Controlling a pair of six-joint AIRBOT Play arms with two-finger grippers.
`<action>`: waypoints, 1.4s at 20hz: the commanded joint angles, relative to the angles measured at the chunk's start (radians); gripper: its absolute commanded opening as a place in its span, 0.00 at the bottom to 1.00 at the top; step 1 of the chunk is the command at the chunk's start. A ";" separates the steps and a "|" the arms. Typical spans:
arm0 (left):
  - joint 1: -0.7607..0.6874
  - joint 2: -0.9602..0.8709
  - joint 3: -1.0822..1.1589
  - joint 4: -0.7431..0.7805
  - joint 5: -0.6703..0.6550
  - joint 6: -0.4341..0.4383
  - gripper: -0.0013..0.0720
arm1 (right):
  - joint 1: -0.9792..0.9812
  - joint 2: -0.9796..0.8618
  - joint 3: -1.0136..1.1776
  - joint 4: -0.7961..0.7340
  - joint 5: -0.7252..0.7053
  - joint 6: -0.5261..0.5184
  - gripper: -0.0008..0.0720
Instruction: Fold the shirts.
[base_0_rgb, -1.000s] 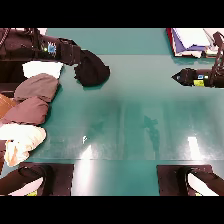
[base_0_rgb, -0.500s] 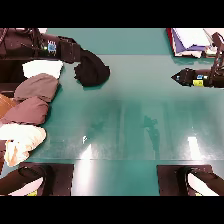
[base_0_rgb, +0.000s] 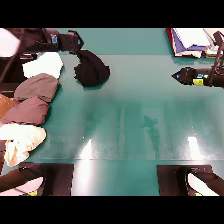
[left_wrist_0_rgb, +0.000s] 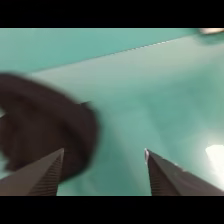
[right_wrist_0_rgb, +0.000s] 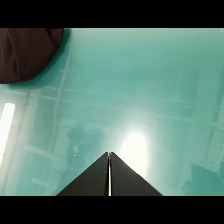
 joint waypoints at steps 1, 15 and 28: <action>0.105 -0.177 -0.001 0.057 0.011 -0.090 0.85 | 0.000 0.001 0.000 0.001 0.001 0.000 0.04; 0.166 -0.573 0.000 -0.328 0.090 0.134 0.62 | 0.000 0.001 0.000 0.001 0.000 0.001 0.04; 0.161 0.010 0.301 -0.316 -0.027 0.193 0.05 | 0.000 0.114 0.332 -0.010 -0.018 0.000 0.04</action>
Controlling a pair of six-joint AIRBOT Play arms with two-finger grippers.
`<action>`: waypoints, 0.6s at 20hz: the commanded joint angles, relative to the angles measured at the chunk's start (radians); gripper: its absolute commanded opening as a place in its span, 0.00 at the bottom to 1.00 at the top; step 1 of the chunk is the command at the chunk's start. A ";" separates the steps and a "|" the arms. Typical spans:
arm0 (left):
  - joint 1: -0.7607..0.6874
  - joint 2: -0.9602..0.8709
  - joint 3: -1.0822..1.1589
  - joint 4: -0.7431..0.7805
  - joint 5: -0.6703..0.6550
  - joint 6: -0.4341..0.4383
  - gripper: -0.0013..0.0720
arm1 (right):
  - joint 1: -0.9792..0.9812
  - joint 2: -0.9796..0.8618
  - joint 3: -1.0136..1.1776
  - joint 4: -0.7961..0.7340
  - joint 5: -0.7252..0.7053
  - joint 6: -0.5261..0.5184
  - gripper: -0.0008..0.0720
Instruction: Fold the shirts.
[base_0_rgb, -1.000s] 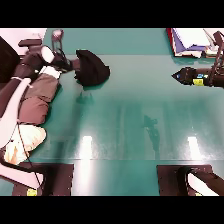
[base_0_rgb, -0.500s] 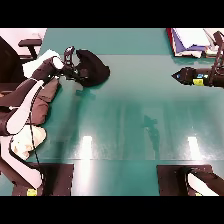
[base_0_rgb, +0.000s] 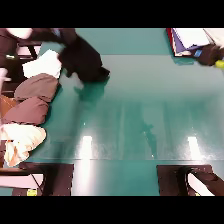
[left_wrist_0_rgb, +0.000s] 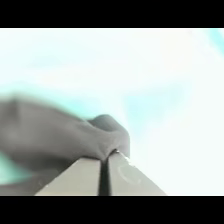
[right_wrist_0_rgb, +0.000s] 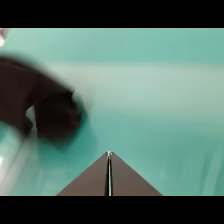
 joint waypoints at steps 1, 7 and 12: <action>-0.015 0.238 0.042 0.028 -0.051 0.020 0.04 | 0.000 0.009 0.137 -0.003 0.016 0.000 0.04; -0.283 0.298 0.004 0.087 -0.231 -0.009 0.05 | 0.000 0.012 0.192 0.006 0.077 0.000 0.04; -0.597 0.120 -0.075 0.076 -0.111 0.058 0.31 | 0.000 0.011 0.192 0.006 0.137 0.000 0.04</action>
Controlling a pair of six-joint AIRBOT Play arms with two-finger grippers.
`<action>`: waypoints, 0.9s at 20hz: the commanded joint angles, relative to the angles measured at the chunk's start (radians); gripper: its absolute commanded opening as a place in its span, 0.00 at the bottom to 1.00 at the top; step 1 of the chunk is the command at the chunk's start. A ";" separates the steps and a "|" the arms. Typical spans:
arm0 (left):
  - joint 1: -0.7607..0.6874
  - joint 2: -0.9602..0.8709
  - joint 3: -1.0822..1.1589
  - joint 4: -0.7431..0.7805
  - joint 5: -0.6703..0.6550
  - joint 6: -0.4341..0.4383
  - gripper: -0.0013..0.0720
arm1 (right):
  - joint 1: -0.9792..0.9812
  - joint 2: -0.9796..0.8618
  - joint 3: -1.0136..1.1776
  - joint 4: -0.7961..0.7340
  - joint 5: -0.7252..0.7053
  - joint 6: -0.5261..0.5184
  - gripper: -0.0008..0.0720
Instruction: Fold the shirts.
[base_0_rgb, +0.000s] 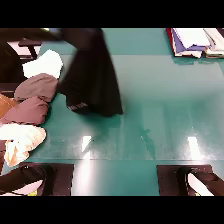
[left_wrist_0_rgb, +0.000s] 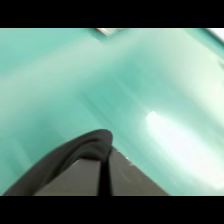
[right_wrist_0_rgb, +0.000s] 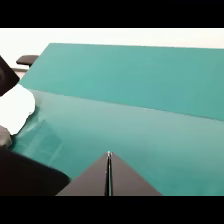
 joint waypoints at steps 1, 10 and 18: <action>-0.172 -0.112 -0.030 0.000 0.087 0.066 0.74 | 0.000 0.001 0.005 0.002 0.051 0.000 0.04; 0.364 -0.093 -0.076 0.099 -0.280 -0.067 0.82 | 0.000 0.000 0.005 0.002 0.095 0.000 0.04; 0.531 -0.093 -0.647 0.070 -0.180 -0.101 0.82 | 0.000 0.000 0.003 0.002 0.095 0.000 0.04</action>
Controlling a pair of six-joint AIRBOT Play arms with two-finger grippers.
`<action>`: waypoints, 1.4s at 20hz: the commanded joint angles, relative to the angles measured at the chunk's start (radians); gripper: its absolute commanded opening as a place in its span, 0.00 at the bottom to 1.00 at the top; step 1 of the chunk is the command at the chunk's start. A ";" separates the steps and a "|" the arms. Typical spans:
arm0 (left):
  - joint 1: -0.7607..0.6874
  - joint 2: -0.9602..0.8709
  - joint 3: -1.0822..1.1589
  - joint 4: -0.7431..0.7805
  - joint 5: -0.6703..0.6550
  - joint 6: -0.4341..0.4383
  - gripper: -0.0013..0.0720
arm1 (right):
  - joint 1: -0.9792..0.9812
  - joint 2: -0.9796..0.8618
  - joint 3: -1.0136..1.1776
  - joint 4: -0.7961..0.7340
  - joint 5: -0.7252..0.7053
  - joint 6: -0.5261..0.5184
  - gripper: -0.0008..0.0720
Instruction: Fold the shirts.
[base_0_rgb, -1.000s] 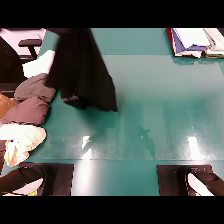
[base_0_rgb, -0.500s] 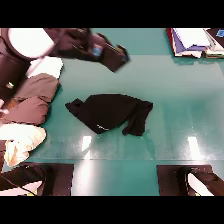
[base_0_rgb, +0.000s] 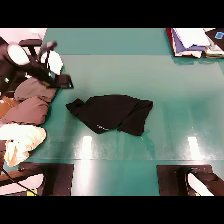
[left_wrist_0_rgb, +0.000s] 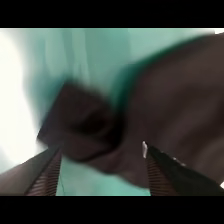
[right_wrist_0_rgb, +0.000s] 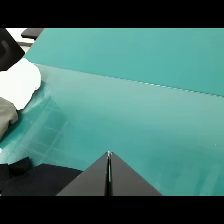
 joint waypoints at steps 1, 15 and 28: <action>0.039 0.000 -0.220 -0.002 0.060 -0.029 0.82 | 0.000 0.000 -0.001 0.000 0.001 0.000 0.04; 0.039 0.000 -0.382 -0.226 0.349 -0.054 0.72 | 0.000 0.000 -0.001 0.000 0.013 0.000 0.04; 0.039 0.080 -0.138 -0.196 0.282 0.004 0.05 | 0.000 -0.066 -0.072 -0.169 0.335 0.065 0.04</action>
